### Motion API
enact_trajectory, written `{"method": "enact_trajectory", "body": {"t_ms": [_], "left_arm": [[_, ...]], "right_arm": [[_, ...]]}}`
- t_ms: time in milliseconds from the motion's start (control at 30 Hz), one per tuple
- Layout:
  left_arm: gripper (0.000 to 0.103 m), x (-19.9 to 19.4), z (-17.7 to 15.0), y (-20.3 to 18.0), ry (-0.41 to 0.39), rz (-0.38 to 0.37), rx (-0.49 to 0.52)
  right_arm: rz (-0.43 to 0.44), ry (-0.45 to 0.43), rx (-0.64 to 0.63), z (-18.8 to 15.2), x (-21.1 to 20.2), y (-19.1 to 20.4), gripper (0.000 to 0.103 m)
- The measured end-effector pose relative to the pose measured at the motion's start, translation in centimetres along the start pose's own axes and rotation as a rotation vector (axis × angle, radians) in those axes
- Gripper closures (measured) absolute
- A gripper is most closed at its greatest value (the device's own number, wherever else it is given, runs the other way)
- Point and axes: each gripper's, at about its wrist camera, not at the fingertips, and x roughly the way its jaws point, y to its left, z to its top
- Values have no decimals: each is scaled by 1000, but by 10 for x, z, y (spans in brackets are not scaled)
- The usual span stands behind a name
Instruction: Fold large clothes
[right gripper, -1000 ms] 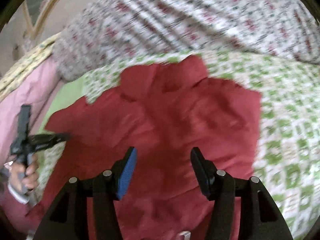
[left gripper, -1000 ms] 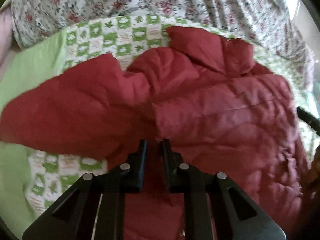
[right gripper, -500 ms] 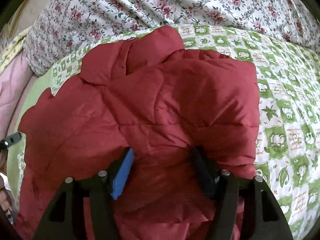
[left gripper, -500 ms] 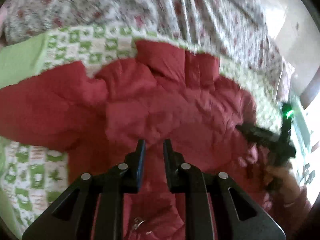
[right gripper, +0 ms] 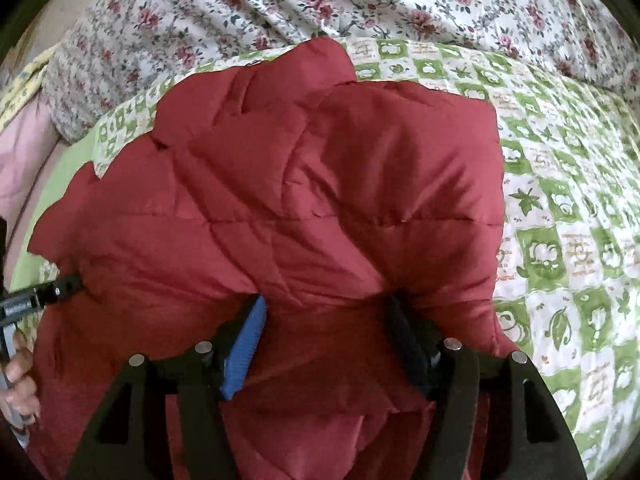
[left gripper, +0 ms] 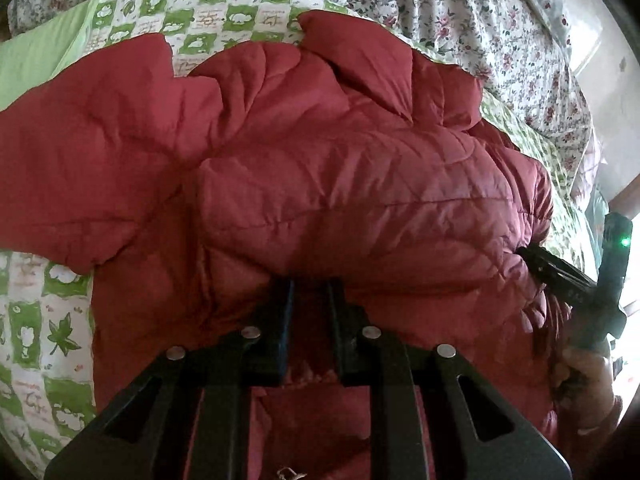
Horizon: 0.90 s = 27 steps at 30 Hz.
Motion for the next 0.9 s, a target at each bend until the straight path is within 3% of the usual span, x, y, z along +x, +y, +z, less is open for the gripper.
{"method": "enact_trajectory", "body": {"t_ms": [200,367,500,733,900], "left_arm": [[88,-4,0,2,-8,-4,-5],[87,-30,-4,15,-41,-71,-63],[81,-52,-11,29,-82,-45,-84],[79,-73,-16,68,-120,8,-170],[62,-83,-21,102,-147,50,-250]], "right_arm": [[24,0,-23,-1,1,5,20],[21,-4,-26,0,-11,11,18],[7,50,38,2,-25,12,15],[71,-1,39,-6,-65,28,4],[99,5,34,-18,-79,32,3]]}}
